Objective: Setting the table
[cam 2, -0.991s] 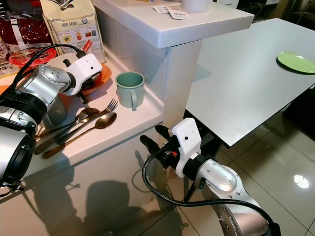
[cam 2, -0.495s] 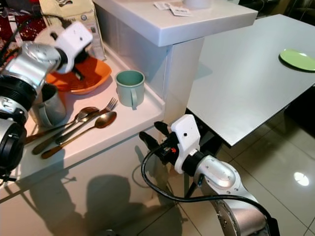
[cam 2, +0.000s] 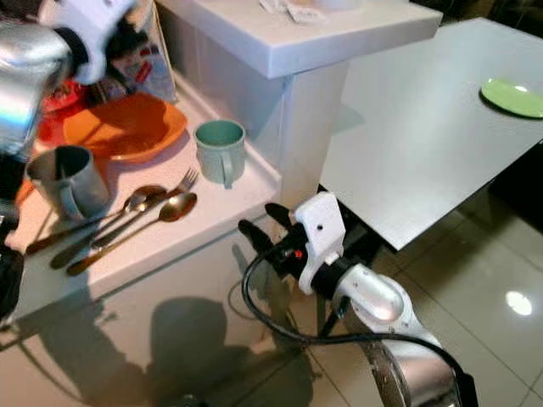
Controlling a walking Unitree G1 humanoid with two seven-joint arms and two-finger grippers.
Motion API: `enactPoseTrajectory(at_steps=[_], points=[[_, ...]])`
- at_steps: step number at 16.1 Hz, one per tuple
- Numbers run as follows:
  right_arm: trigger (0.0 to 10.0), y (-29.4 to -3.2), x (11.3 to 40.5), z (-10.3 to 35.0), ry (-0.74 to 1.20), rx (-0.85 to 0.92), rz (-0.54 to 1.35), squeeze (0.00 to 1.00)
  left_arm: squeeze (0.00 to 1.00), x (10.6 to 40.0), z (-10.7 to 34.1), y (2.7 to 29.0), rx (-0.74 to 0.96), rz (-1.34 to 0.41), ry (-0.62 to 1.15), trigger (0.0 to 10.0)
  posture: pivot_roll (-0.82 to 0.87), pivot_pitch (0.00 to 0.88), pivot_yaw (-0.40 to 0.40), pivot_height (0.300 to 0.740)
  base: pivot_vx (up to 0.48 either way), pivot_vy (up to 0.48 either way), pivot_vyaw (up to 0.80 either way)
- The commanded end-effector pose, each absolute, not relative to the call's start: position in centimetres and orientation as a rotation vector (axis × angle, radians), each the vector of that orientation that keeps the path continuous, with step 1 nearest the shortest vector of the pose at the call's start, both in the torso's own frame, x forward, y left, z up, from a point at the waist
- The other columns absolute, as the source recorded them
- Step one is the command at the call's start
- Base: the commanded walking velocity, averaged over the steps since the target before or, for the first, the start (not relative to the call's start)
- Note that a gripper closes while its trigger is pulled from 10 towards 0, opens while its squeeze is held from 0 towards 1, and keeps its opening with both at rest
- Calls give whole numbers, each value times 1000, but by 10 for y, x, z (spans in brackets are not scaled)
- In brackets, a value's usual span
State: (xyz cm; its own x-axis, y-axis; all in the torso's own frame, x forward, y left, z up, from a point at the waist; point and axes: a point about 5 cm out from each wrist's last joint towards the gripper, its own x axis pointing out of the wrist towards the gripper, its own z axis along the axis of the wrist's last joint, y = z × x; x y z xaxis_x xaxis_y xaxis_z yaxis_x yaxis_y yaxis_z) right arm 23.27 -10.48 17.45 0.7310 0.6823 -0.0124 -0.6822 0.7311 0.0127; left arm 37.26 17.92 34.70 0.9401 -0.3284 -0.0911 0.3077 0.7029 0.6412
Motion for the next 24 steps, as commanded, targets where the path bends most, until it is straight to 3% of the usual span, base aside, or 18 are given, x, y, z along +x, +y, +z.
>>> enactPoseTrajectory(at_steps=[1, 5, 6, 7, 8, 9, 10, 14, 19, 24], points=[[10000, -106, 234, 180, -16, 21, 744, 0, 0, 354, 347, 182, 692, -352, -39, 0, 74, 0, -6, 740, 0, 0, 0], [10000, -103, 239, 187, -83, 51, 722, 0, 0, 313, 343, 162, 466, -378, -270, 0, 93, 0, -22, 740, 0, 0, 0], [10000, -102, 241, 190, -105, 60, 708, 0, 0, 301, 336, 157, 426, -388, -308, 2431, 94, 0, -26, 740, 0, 0, 0], [10000, -102, 241, 194, -129, 73, 691, 0, 0, 287, 324, 149, 369, -425, -332, 6118, 92, 0, -31, 740, 0, 0, 0], [10000, -102, 242, 196, -145, 84, 681, 0, 0, 276, 318, 145, 311, -435, -346, 5882, 92, 0, -33, 740, 0, 0, 0], [10000, -103, 242, 197, -150, 87, 679, 0, 0, 271, 317, 144, 311, -426, -346, 6627, 93, 0, -34, 740, 0, 0, 0], [10000, -103, 243, 198, -157, 91, 677, 0, 0, 264, 317, 144, 352, -398, -354, 10000, 100, 0, -38, 740, 0, 0, 0], [10000, -103, 243, 199, -180, 93, 670, 0, 0, 257, 300, 156, 481, -323, -307, 10000, 103, 0, -35, 740, 0, 0, 0], [10000, -108, 242, 200, -190, 96, 636, 0, 0, 254, 280, 150, 423, -343, -269, 10000, 89, 0, -25, 740, 0, 0, 0], [10000, -108, 243, 201, -200, 104, 631, 0, 0, 255, 287, 146, 430, -355, -304, 10000, 92, 0, -25, 740, -337, 0, 0]])
